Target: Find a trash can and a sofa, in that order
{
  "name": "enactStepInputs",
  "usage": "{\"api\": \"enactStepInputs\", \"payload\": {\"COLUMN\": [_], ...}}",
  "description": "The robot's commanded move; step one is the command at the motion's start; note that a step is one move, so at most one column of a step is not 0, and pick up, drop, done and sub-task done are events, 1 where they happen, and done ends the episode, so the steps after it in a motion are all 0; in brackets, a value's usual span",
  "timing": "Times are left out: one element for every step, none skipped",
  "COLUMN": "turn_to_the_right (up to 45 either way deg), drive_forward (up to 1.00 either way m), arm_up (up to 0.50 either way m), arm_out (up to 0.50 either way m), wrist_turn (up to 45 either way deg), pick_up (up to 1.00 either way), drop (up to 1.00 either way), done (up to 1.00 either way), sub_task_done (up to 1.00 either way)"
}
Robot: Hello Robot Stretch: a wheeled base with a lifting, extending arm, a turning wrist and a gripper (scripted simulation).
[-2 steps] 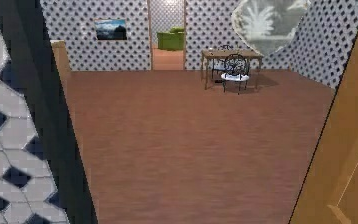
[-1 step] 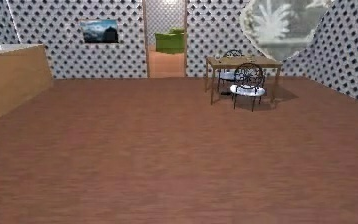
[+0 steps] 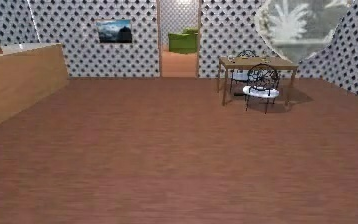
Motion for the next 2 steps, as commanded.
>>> {"api": "enactStepInputs", "payload": {"turn_to_the_right": [0.0, 0.0], "drive_forward": [1.0, 1.0], "arm_up": [0.0, 0.0], "arm_out": [0.0, 0.0], "wrist_turn": [0.0, 0.0], "pick_up": [0.0, 0.0], "drop": [0.0, 0.0], "done": [0.0, 0.0], "sub_task_done": [0.0, 0.0]}}
